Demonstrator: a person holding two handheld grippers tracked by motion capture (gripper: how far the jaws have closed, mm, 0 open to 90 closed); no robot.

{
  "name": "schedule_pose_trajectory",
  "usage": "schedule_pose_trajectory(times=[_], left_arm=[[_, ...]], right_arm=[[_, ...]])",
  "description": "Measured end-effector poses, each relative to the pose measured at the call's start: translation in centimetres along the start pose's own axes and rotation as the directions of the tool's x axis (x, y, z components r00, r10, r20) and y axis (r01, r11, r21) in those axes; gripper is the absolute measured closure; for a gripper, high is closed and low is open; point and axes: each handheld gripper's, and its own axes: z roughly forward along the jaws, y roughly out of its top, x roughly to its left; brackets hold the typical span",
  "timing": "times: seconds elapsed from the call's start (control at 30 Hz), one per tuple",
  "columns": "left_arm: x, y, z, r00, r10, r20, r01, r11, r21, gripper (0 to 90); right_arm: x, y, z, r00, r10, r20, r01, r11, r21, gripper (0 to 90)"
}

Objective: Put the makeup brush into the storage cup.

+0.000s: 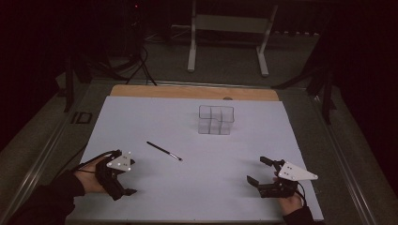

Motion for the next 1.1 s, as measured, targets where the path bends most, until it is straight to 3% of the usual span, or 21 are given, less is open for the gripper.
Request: schedule_pose_trajectory(times=[0.2, 0.43, 0.67, 0.93, 1.07, 1.1], left_arm=[[0.6, 0.7, 0.1, 0.999, 0.044, -0.001, -0.044, 0.9965, 0.071, 1.4], [1.4, 1.3, 0.3, 0.9975, 0.061, 0.035, -0.064, 0.9929, 0.101, 1.4], [1.7, 2.0, 0.4, 0.9913, 0.127, 0.035, -0.13, 0.9842, 0.12, 2.0], [2.3, 2.5, 0.9, 0.9883, 0.149, 0.034, -0.152, 0.9729, 0.174, 5.6], [2.5, 2.9, 0.9, 0.9834, 0.175, 0.046, -0.181, 0.9683, 0.173, 6.9], [2.6, 3.0, 0.9, 0.9777, 0.205, 0.044, -0.21, 0.963, 0.169, 8.7]], right_arm=[[0.0, 0.0, 0.0, 1.0, -0.002, -0.001, 0.002, 1.0, 0.001, 10.9], [0.0, 0.0, 0.0, 1.0, 0.0, -0.005, 0.0, 1.0, 0.0, 10.9], [0.0, -0.1, 0.1, 1.0, 0.003, -0.006, -0.003, 1.0, 0.003, 10.9], [-0.1, -0.1, 0.1, 1.0, 0.006, -0.006, -0.006, 1.0, 0.004, 10.9], [-0.1, -0.1, 0.1, 0.9999, 0.007, -0.008, -0.007, 1.0, 0.003, 10.9], [-0.1, -0.1, 0.1, 0.9999, 0.007, -0.008, -0.007, 1.0, 0.004, 10.9]])
